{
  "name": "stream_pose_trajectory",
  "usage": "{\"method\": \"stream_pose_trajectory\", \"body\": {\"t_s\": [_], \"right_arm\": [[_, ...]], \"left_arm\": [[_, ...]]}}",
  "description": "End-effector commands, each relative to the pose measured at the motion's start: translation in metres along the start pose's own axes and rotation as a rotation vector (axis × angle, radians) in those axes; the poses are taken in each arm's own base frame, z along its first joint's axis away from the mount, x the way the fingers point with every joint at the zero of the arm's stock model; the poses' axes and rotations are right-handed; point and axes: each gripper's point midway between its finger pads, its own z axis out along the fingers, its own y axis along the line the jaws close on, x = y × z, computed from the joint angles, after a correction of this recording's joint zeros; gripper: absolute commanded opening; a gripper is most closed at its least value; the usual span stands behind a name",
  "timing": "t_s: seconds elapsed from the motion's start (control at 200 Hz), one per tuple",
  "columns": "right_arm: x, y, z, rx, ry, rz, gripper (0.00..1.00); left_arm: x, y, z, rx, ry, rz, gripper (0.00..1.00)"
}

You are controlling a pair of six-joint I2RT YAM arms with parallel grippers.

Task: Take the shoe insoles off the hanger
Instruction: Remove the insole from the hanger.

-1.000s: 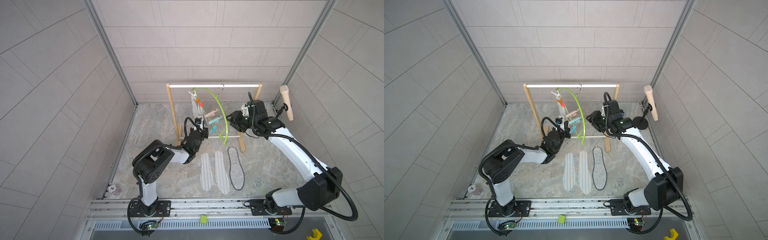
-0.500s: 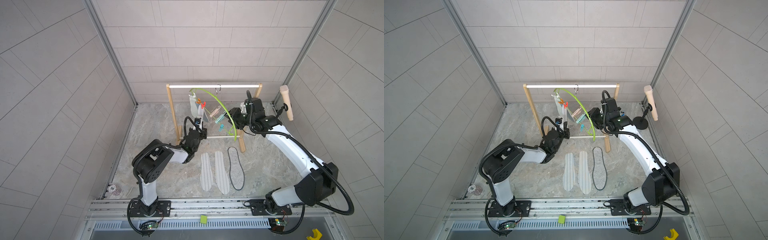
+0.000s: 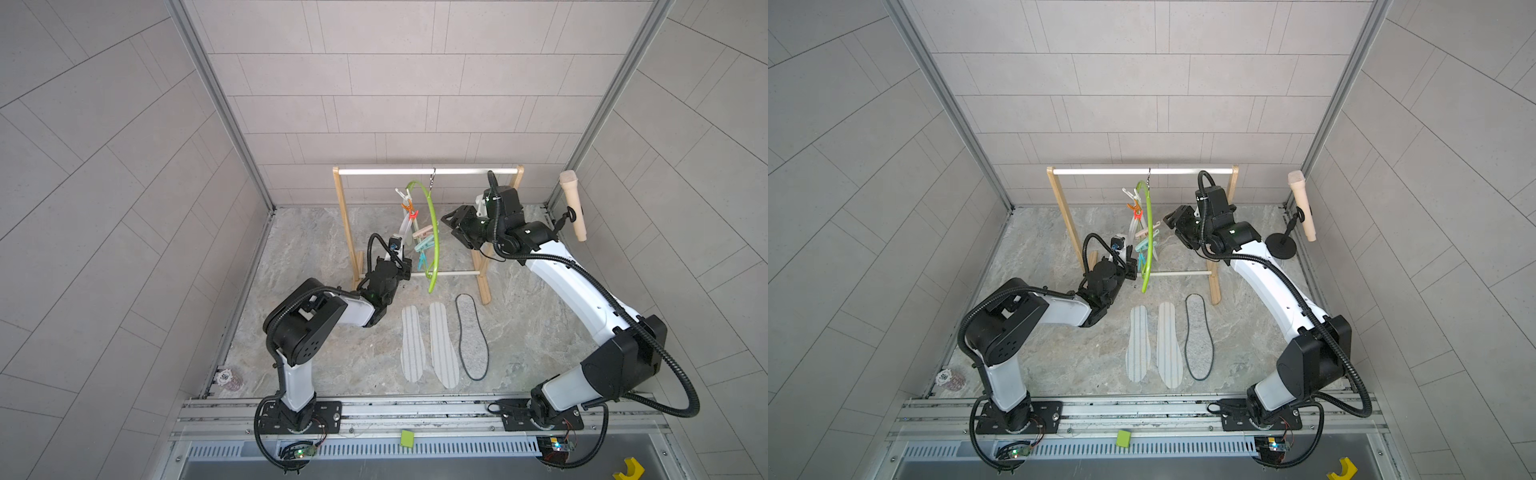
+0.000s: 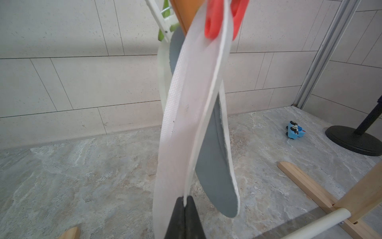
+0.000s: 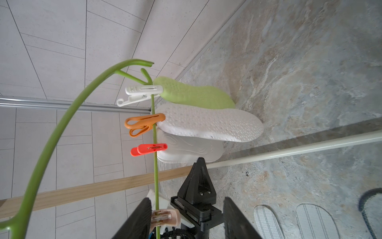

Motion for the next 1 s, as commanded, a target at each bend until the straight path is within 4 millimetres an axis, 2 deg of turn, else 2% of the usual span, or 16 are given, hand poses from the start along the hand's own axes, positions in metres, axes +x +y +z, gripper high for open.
{"method": "stream_pose_trajectory", "body": {"t_s": [0.0, 0.225, 0.49, 0.67, 0.836, 0.996], "right_arm": [[-0.005, 0.013, 0.001, -0.022, -0.019, 0.001, 0.58], [-0.013, 0.029, 0.0, -0.048, -0.034, -0.007, 0.61], [-0.017, 0.037, 0.007, -0.076, -0.038, 0.004, 0.63], [-0.009, 0.042, 0.028, -0.075, 0.027, -0.021, 0.63], [0.0, 0.05, 0.056, -0.077, 0.117, -0.09, 0.62], [0.006, 0.055, 0.067, -0.071, 0.163, -0.184, 0.61]], "left_arm": [[-0.007, 0.006, -0.003, -0.008, -0.01, 0.016, 0.0], [-0.005, 0.0, 0.001, 0.017, -0.007, 0.012, 0.0], [-0.007, 0.002, -0.001, 0.011, -0.011, 0.025, 0.0], [-0.01, 0.006, -0.002, -0.013, -0.019, 0.021, 0.0], [-0.009, 0.014, -0.003, -0.053, -0.018, 0.033, 0.0], [-0.009, 0.017, -0.005, -0.064, -0.02, 0.028, 0.0]]}}
